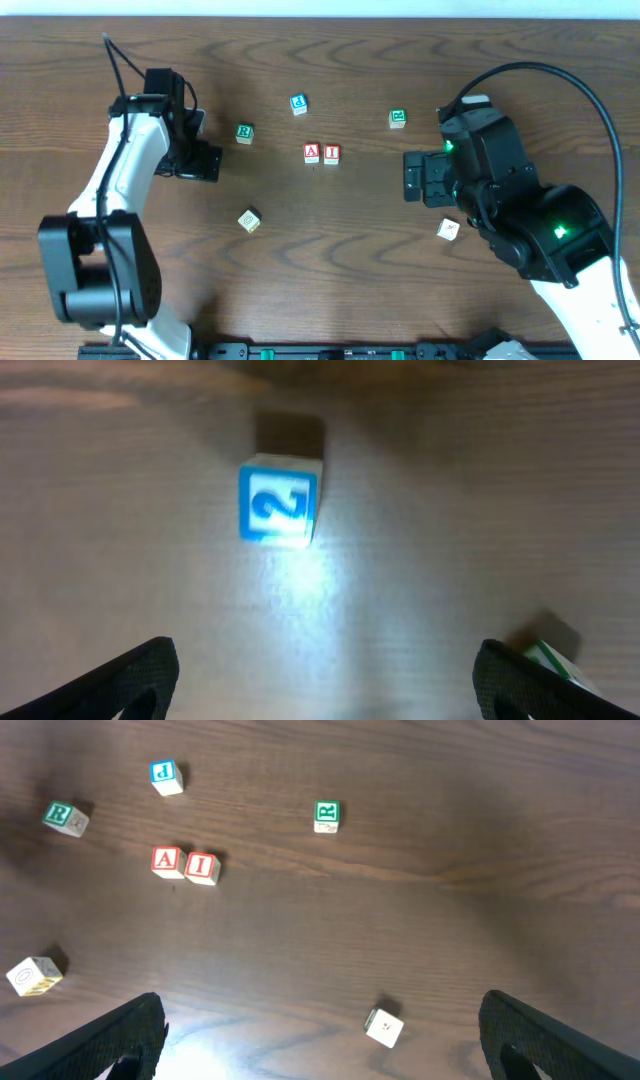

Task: Spell out Ai2
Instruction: 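Reach left gripper to blue 2 block and grasp it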

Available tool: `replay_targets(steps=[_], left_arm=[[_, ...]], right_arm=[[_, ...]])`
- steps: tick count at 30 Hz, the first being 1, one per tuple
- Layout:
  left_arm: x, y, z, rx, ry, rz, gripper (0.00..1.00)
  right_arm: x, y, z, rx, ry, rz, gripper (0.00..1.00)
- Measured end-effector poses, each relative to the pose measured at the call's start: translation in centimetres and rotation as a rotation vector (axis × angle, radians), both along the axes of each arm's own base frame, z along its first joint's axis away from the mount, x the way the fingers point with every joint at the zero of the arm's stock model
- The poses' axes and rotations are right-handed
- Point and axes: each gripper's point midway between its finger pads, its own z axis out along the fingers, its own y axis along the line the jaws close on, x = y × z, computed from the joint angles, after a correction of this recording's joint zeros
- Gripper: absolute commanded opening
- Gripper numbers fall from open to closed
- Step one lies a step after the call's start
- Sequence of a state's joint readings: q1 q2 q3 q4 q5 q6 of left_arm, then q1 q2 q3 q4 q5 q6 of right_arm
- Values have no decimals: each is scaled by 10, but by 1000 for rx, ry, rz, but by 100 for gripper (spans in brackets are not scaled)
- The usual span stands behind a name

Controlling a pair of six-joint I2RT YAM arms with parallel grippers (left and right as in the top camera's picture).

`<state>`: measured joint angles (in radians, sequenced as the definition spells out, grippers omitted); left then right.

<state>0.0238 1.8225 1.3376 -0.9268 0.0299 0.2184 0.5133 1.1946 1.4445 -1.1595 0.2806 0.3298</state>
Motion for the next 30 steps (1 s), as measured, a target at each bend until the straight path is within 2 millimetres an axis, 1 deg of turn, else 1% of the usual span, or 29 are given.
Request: replay_targets(steps=[4, 10, 12, 14, 16, 17, 21, 24, 26, 28, 30], left_arm=[[13, 0, -14, 3, -14, -31, 95], [31, 4, -16, 23, -81, -47, 95], [32, 5, -19, 26, -80, -47, 96], [30, 5, -26, 26, -59, -48, 100], [28, 5, -34, 24, -33, -48, 100], [26, 5, -38, 23, -20, -49, 95], [26, 5, -52, 24, 5, -59, 89], [31, 6, -53, 28, -10, -63, 78], [31, 10, -52, 30, -14, -57, 68], [32, 14, -52, 29, -17, -42, 66], [31, 21, -52, 29, -17, -25, 62]], right_arm=[[0, 0, 0, -8, 2, 6, 99], [-2, -1, -2, -25, 8, 21, 99], [-2, -1, -2, -28, 8, 25, 99], [-1, -3, -2, -29, 8, 21, 99], [1, -7, -1, -30, 6, 8, 99], [2, -9, -1, -29, 4, 1, 99], [4, -12, -1, -30, 1, -8, 99], [4, -14, 0, -32, 1, -14, 99], [5, -15, 0, -32, 0, -18, 99], [5, -15, 0, -31, 0, -18, 99], [6, -15, 0, -30, -4, -18, 99]])
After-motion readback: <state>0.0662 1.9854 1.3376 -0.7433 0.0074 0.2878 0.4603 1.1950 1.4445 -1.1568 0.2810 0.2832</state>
